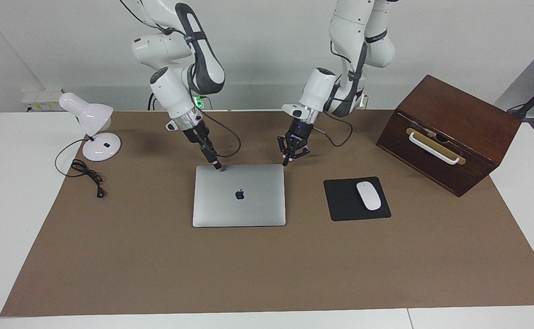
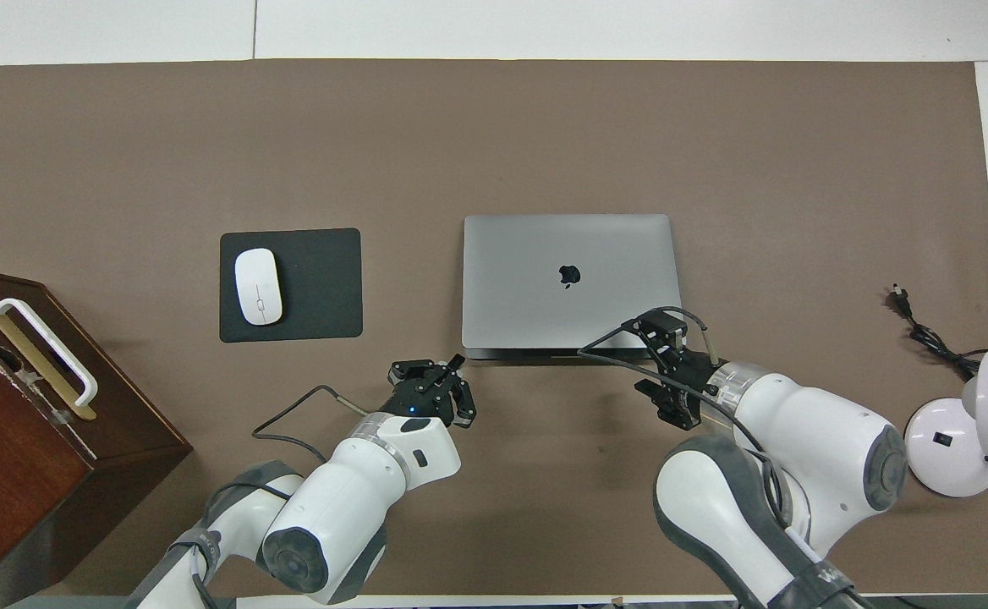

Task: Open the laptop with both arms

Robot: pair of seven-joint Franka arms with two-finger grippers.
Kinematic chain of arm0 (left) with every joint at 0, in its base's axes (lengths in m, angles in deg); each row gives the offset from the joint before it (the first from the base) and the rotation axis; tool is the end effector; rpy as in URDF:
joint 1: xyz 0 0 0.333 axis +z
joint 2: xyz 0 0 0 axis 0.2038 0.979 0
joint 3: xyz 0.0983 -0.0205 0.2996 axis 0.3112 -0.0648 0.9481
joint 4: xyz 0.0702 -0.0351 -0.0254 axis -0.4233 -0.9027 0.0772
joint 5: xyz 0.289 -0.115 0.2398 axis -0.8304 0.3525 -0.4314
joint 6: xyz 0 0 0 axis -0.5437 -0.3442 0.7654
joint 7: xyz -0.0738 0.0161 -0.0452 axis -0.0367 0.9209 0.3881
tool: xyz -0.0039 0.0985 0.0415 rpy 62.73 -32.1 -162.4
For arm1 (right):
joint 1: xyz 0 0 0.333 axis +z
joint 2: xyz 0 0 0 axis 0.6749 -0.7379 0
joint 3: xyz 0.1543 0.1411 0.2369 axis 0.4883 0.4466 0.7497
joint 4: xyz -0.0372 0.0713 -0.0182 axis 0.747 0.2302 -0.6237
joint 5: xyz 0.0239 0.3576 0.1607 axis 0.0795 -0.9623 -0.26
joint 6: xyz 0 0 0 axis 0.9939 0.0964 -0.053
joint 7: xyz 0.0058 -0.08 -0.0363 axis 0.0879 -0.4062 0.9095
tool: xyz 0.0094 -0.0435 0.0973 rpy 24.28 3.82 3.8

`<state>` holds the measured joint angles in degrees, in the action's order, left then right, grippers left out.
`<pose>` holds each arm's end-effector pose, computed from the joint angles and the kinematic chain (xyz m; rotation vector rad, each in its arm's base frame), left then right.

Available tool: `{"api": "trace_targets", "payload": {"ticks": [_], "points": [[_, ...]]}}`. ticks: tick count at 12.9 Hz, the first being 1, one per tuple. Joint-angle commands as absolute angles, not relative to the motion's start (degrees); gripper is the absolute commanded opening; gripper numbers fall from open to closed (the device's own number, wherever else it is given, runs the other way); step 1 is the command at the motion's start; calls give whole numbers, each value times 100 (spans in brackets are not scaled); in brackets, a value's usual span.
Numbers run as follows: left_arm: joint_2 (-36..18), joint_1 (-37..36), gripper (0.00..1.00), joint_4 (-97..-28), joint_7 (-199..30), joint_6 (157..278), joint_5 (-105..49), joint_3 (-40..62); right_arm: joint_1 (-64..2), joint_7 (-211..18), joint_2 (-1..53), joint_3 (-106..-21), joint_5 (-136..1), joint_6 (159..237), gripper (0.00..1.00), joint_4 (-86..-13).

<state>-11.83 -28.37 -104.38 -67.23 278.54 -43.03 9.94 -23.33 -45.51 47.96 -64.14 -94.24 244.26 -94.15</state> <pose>0.3565 -0.3185 0.2928 2.5818 -0.8157 0.9555 0.4265 0.1522 0.3241 -2.1291 1.4759 -0.0533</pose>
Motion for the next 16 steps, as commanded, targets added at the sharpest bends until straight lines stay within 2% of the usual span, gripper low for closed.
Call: {"api": "trace_targets", "payload": {"ticks": [1,16], "points": [[-904,-2937,0,-10210,-6563,27992,-4214,1073,-2328,-4722,4671,-6389,-9545,24682,100,-9291],[-263,-2849,0,-9595,-6204,27992,-4223,1099,-2337,-4880,4495,-6388,-9545,24806,100,-9001]]}}
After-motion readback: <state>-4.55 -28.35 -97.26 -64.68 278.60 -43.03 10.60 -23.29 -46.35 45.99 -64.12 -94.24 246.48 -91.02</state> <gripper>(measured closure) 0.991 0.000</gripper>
